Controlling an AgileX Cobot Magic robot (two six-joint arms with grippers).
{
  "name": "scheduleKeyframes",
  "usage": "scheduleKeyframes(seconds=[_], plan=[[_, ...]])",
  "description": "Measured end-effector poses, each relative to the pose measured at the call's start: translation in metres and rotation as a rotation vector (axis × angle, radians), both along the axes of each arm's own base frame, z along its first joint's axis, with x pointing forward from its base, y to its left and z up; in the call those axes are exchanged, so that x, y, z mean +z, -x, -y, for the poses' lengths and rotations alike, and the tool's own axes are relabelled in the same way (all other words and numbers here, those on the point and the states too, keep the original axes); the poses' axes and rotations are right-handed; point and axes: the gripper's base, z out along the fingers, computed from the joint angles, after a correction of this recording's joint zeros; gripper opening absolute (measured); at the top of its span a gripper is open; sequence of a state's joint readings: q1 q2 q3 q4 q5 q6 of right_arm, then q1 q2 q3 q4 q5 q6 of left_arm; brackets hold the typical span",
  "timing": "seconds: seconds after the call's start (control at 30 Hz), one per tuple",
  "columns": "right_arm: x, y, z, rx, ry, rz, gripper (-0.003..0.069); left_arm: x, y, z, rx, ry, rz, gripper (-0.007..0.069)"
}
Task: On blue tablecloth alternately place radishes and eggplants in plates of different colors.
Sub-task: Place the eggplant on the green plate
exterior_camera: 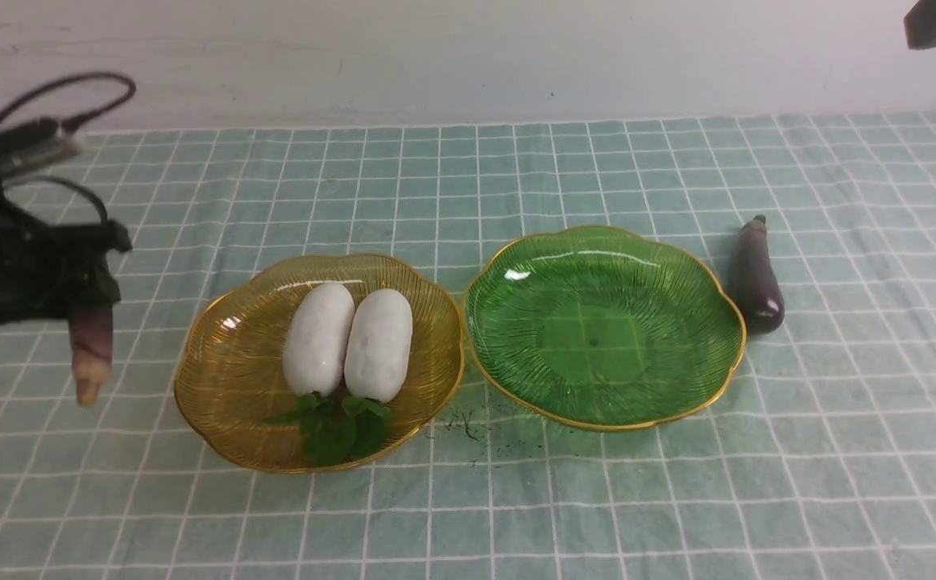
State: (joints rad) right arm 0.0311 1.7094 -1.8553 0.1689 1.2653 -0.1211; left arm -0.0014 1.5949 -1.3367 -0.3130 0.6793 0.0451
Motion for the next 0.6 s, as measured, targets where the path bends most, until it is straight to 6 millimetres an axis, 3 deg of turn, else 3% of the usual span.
scheduleKeyframes(seconds=[0.13,0.3,0.43,0.6], plan=[[-0.035,-0.026,0.001,-0.028,0.003,-0.072,-0.0013,0.016,0.002,0.072,-0.199,0.050,0.055,0.0310],[-0.091,-0.059,0.001,-0.062,-0.002,-0.188,0.0021,0.000,0.001,0.153,-0.363,0.100,0.067,0.0310],[-0.127,-0.076,0.001,-0.075,-0.017,-0.249,0.0087,-0.030,-0.006,0.193,-0.410,0.130,0.028,0.0310],[-0.168,-0.094,-0.001,-0.090,-0.039,-0.287,0.0246,-0.073,-0.018,0.220,-0.421,0.147,-0.060,0.0310]])
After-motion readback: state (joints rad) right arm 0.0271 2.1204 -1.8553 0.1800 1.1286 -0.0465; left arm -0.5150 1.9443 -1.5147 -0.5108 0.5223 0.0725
